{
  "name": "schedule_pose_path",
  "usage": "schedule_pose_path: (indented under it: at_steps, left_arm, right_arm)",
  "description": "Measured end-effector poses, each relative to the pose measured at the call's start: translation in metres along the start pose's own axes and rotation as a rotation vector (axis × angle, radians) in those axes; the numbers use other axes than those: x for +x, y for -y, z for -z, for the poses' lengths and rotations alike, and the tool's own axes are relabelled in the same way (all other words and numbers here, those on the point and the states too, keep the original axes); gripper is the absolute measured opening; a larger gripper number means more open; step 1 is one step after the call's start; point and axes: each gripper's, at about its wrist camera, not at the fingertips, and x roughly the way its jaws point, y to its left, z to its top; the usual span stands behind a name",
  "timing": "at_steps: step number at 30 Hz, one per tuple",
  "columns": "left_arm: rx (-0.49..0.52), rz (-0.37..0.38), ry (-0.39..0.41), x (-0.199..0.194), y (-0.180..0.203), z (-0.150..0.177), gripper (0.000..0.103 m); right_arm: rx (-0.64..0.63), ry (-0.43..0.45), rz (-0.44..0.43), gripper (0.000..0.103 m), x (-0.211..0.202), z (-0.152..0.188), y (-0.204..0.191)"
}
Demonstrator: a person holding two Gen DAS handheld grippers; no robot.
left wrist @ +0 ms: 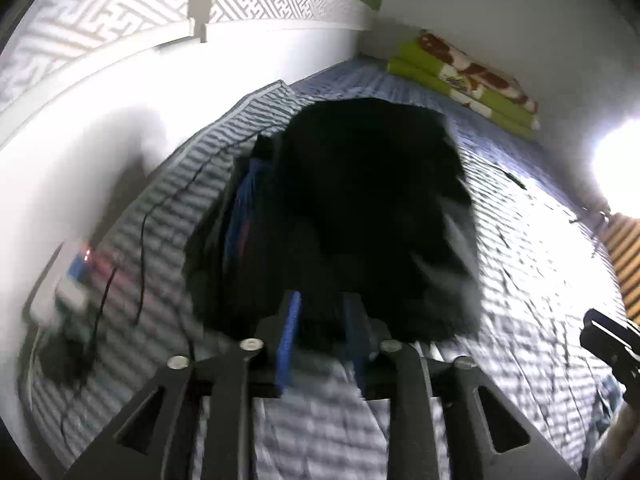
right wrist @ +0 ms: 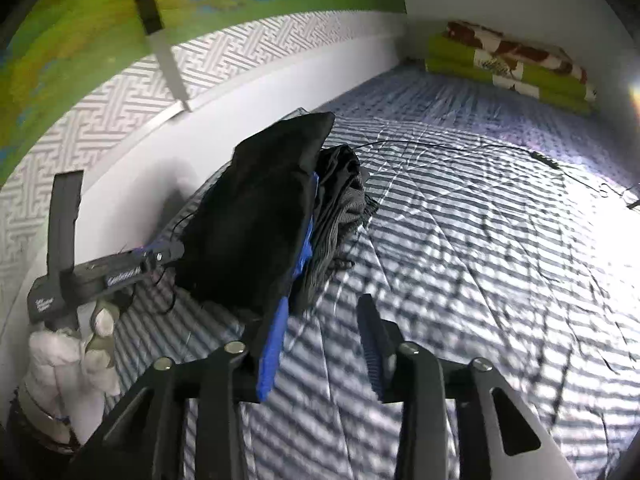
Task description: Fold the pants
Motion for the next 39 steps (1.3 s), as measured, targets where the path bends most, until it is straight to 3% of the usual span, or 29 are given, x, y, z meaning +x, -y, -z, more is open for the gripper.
schedule_pose_path:
  at_steps: [4, 6, 8, 16, 26, 31, 39]
  left_arm:
    - [0.006, 0.011, 0.015, -0.052, 0.016, 0.049, 0.039]
    - [-0.004, 0.028, 0.029, -0.081, 0.026, 0.07, 0.049]
    - [-0.014, 0.048, 0.067, -0.118, 0.04, 0.092, 0.066]
    - [0.03, 0.037, 0.16, -0.228, 0.083, 0.165, 0.091]
    - [0.044, -0.016, 0.24, -0.326, 0.114, 0.248, 0.102]
    - [0.051, -0.023, 0.234, -0.346, 0.12, 0.281, 0.102]
    - [0.057, -0.006, 0.166, -0.355, 0.125, 0.318, 0.102]
  right_arm:
    - [-0.015, -0.002, 0.009, 0.044, -0.032, 0.029, -0.004]
    - [-0.021, 0.004, 0.02, 0.044, -0.052, 0.047, -0.008]
    - [-0.024, 0.013, 0.03, 0.044, -0.073, 0.067, -0.012]
    - [-0.077, 0.043, 0.075, 0.053, -0.145, 0.132, -0.028]
    - [-0.059, 0.117, 0.08, 0.068, -0.225, 0.189, -0.039]
    - [-0.058, 0.143, 0.125, 0.07, -0.252, 0.225, -0.042]
    - [0.056, 0.115, 0.119, 0.07, -0.273, 0.27, -0.025]
